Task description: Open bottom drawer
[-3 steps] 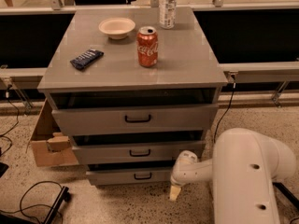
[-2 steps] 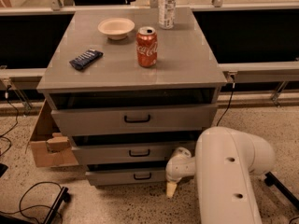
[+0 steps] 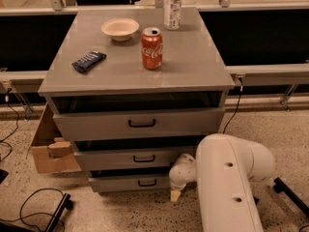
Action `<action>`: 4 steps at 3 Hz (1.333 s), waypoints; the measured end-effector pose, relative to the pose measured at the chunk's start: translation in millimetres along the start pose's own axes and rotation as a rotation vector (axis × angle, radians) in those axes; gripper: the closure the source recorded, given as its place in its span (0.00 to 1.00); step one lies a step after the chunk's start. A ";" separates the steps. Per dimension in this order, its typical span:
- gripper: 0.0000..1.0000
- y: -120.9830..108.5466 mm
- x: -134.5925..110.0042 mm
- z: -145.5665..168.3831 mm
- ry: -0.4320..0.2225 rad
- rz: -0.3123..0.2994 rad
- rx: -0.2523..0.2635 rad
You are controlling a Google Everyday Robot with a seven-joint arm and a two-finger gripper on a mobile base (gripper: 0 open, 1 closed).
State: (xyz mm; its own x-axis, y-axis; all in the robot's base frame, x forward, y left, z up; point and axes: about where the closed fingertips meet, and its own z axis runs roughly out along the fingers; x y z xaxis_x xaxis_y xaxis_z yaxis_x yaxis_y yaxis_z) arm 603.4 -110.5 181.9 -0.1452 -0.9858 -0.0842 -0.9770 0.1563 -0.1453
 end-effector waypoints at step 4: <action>0.43 58.9 20.8 -19.1 0.064 -0.001 -0.033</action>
Offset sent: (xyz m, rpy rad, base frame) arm -0.1742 -0.0265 0.0276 -0.2039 0.0661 -0.1171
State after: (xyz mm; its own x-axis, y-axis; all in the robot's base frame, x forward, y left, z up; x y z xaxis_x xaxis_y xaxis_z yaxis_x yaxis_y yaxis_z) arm 539.8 -123.0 190.4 -0.1528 -0.9880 -0.0206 -0.9815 0.1541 -0.1132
